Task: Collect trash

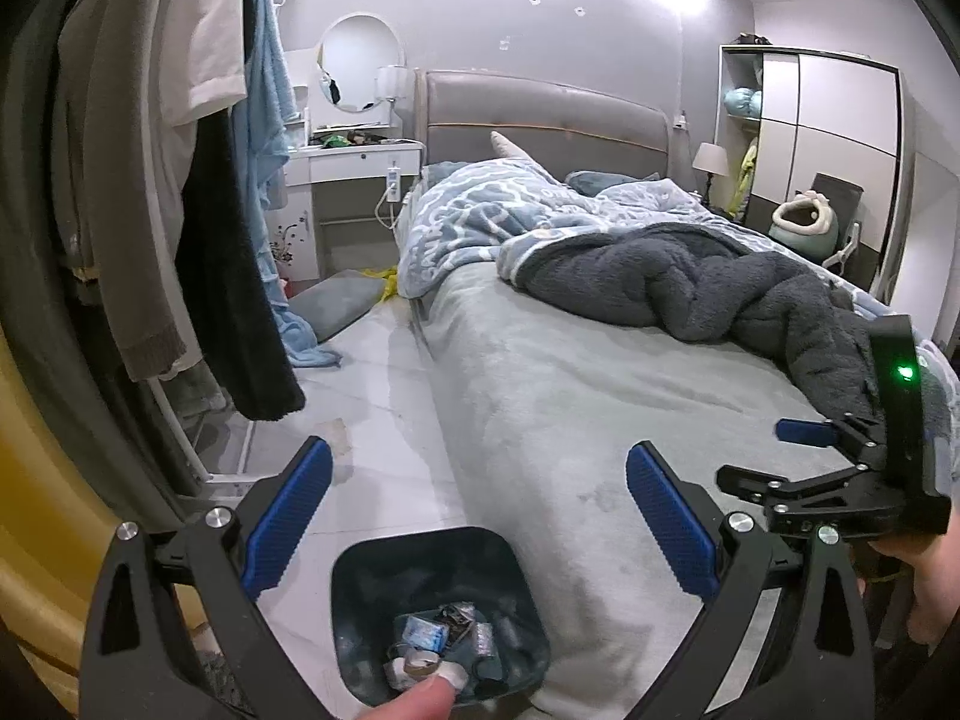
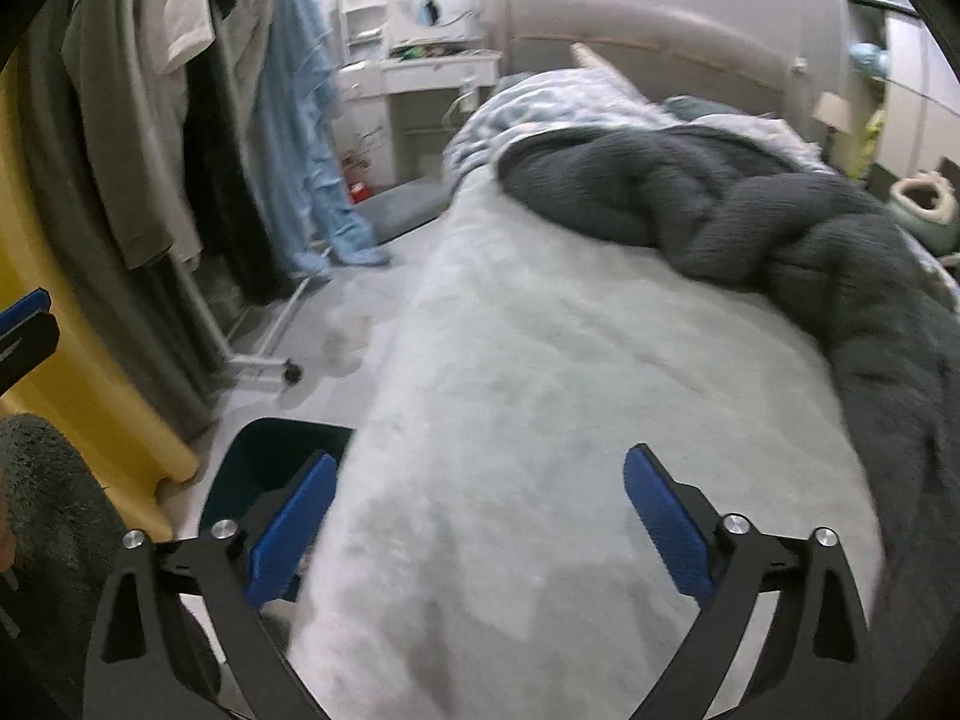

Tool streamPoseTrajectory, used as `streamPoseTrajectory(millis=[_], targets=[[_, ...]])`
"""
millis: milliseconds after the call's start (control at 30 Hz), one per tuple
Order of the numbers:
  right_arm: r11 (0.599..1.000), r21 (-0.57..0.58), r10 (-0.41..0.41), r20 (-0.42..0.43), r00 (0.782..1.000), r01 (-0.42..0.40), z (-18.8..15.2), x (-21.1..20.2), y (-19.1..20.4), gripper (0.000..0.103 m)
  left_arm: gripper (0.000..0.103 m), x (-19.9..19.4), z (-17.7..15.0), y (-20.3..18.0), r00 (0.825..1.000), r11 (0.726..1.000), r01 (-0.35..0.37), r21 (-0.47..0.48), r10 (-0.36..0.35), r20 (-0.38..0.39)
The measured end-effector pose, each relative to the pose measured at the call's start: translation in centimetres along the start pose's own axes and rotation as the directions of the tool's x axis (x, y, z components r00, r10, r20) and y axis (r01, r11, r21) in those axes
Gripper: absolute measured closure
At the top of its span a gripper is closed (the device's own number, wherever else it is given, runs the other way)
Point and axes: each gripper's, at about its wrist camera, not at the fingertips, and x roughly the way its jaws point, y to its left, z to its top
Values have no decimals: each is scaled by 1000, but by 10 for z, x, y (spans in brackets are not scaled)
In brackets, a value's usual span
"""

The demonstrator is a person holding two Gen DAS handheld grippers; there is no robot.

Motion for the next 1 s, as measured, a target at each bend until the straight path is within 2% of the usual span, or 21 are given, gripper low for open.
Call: streamPoseTrajectory(millis=[267,433,567,833,1000], targets=[[992,75,-112,130,985,103,-23,-65,-11,3,3,-11,-13,-32,1000,996,18,92,-20,20],[987,108,-136,187,973,117,-47,-100,-6,3,3,-18,-23,-42,999,994,29,105,-32,28],[987,131,-123,233,965,94,-63,-120,3,4,3,-22,-31,-44,998,993,52,107,-54,23],[989,107,-126,213,969,105,-96,-121,6,3,3,-23,-34,-42,998,996,54,72,-55,17],[987,128,-121,222,968,94,-92,-121,3,3,3,-21,-36,-44,998,995,60,85,-61,5]])
